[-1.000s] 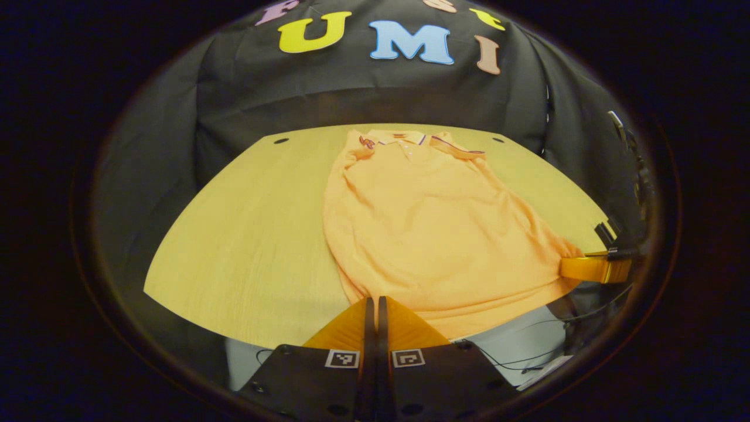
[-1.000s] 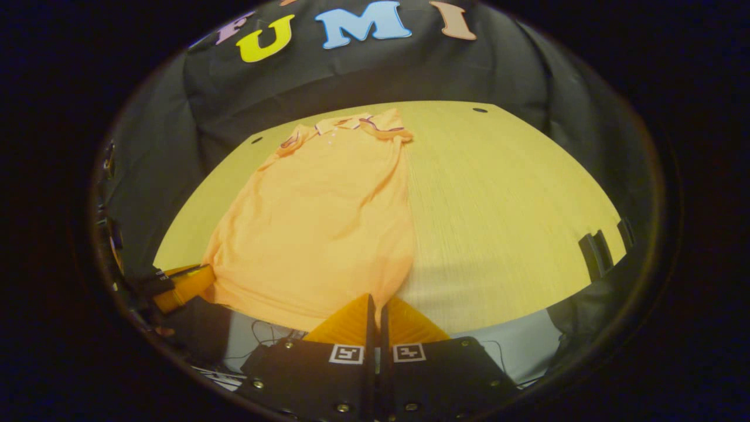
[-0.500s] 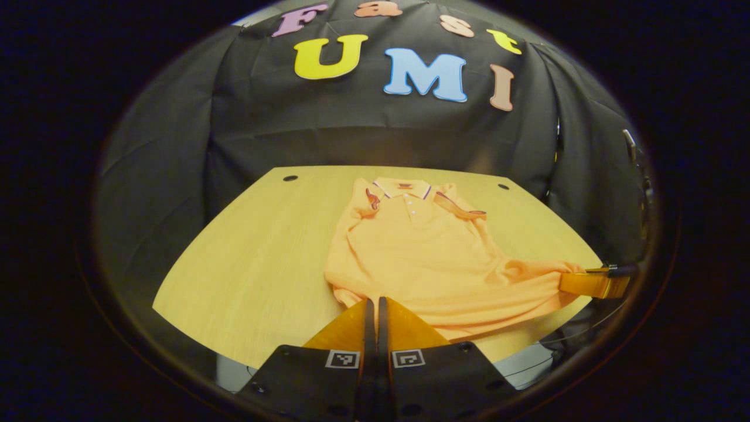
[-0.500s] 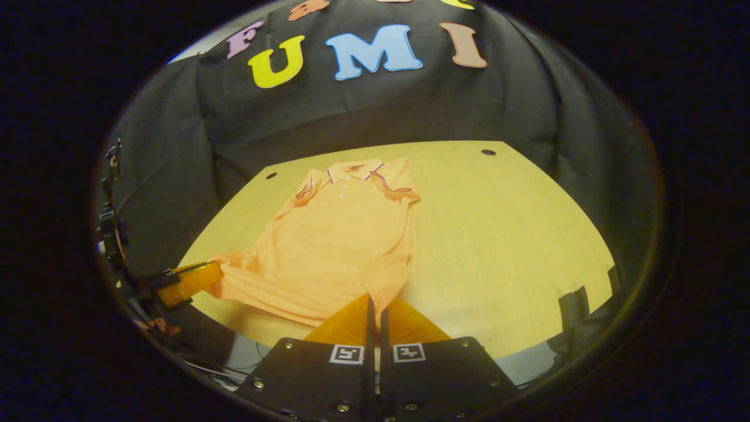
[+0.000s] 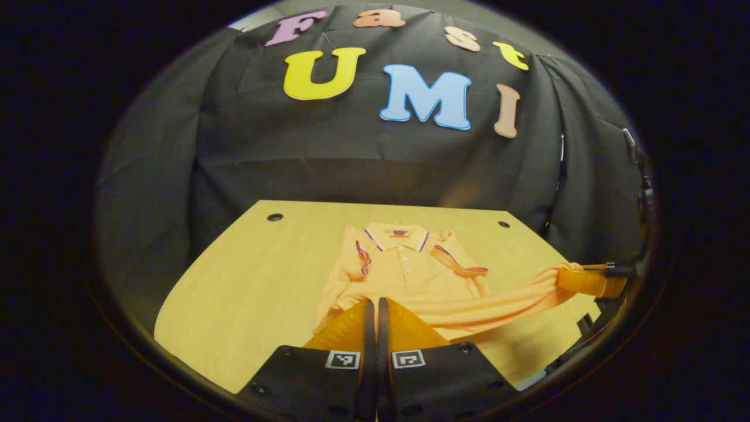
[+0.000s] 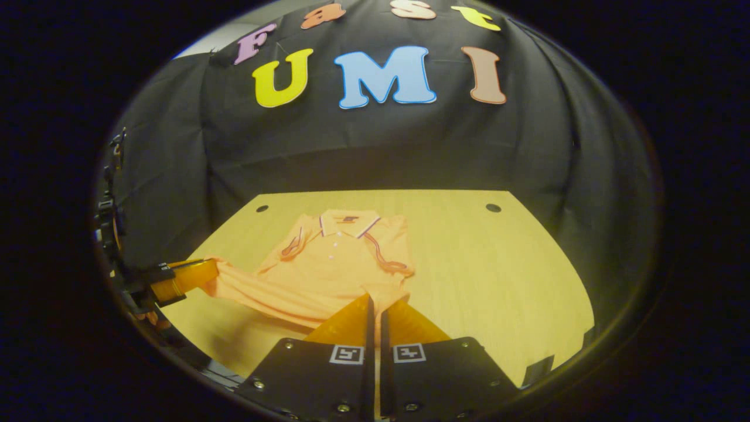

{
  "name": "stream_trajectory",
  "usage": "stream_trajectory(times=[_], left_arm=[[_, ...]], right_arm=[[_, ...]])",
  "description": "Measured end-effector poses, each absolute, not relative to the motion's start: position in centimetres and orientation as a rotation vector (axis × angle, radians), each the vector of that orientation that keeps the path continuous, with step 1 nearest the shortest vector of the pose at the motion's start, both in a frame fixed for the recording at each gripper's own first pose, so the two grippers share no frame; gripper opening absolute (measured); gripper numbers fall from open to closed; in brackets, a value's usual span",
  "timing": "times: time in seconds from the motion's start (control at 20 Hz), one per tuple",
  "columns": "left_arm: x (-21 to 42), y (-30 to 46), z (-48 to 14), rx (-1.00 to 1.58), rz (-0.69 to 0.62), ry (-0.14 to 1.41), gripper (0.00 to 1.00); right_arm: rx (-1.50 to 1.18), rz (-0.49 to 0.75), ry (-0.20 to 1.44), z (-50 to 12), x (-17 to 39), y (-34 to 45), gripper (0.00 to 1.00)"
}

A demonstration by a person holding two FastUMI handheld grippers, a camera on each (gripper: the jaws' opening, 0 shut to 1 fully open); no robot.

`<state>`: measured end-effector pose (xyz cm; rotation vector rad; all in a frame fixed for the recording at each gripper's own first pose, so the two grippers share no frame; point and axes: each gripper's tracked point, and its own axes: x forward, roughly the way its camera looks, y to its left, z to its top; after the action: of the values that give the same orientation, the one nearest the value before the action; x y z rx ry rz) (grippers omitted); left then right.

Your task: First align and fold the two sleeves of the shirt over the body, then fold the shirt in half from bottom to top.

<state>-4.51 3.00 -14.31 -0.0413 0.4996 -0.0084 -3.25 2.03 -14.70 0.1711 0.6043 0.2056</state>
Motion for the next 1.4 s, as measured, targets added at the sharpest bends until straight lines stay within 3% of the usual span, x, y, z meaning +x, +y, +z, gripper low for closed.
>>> stream_trajectory(times=[0.8, 0.85, 0.9, 1.4], left_arm=[[16.9, 5.2, -13.6, -0.025, -0.051, 0.437, 0.06], [18.0, 5.3, -13.9, -0.018, -0.055, 0.435, 0.07], [19.1, 5.6, -14.1, -0.01, -0.057, 0.432, 0.06], [27.9, 6.8, -19.7, 0.04, -0.096, 0.402, 0.06]], right_arm=[[0.162, 0.127, 0.568, -13.8, 14.9, 3.5, 0.04], [0.161, 0.12, 0.567, -14.0, 15.9, 3.5, 0.07], [0.16, 0.113, 0.564, -14.1, 16.9, 3.7, 0.04], [0.151, 0.047, 0.611, -19.3, 25.1, 5.0, 0.04]])
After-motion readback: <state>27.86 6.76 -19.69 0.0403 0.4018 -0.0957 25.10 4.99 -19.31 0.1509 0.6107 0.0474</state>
